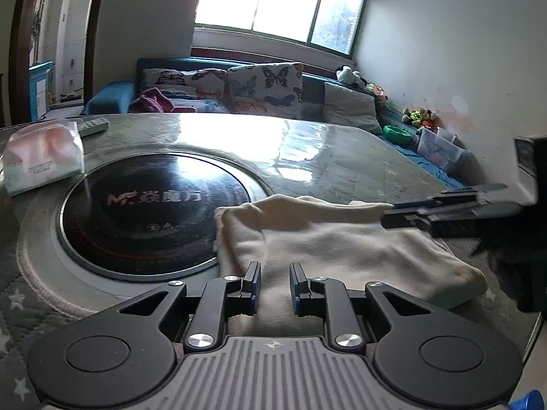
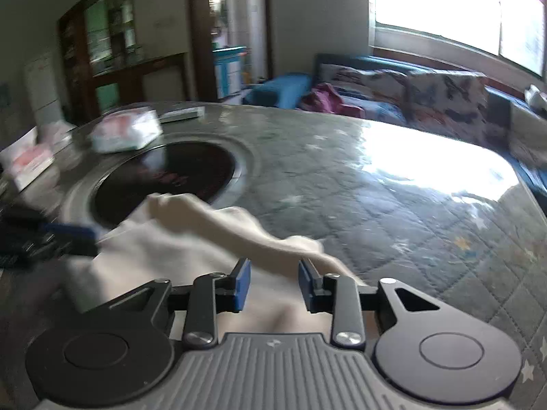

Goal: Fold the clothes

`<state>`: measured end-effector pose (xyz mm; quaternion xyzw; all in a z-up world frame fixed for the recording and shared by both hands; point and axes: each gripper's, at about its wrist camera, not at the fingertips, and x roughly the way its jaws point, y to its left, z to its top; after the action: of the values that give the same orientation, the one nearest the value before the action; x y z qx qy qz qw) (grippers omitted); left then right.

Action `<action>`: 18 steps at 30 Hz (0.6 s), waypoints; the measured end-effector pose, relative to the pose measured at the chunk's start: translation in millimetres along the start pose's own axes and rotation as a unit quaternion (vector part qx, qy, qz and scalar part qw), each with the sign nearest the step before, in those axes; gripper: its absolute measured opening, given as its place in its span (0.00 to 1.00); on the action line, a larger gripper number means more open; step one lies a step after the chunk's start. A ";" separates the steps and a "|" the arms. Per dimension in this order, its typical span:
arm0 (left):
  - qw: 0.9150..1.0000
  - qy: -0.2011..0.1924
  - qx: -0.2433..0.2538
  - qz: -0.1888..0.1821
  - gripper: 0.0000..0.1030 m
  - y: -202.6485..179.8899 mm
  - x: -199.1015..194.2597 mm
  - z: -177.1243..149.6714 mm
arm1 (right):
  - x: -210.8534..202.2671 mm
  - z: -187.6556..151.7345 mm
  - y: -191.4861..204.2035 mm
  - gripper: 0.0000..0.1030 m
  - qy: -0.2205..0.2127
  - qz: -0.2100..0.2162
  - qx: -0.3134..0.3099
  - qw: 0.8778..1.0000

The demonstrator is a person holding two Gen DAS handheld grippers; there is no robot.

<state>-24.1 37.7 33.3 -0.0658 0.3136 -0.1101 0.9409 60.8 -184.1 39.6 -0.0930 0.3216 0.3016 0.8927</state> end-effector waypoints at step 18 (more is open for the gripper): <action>0.998 -0.005 -0.045 0.032 0.34 23.8 -21.2 3.2 | -7.7 -7.8 124.6 0.41 0.005 0.112 -0.194 0.975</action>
<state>-34.7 66.2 43.4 -0.0987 0.3159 -0.0658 0.9414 -22.5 -90.9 41.9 -0.2292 0.2696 0.4559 0.8167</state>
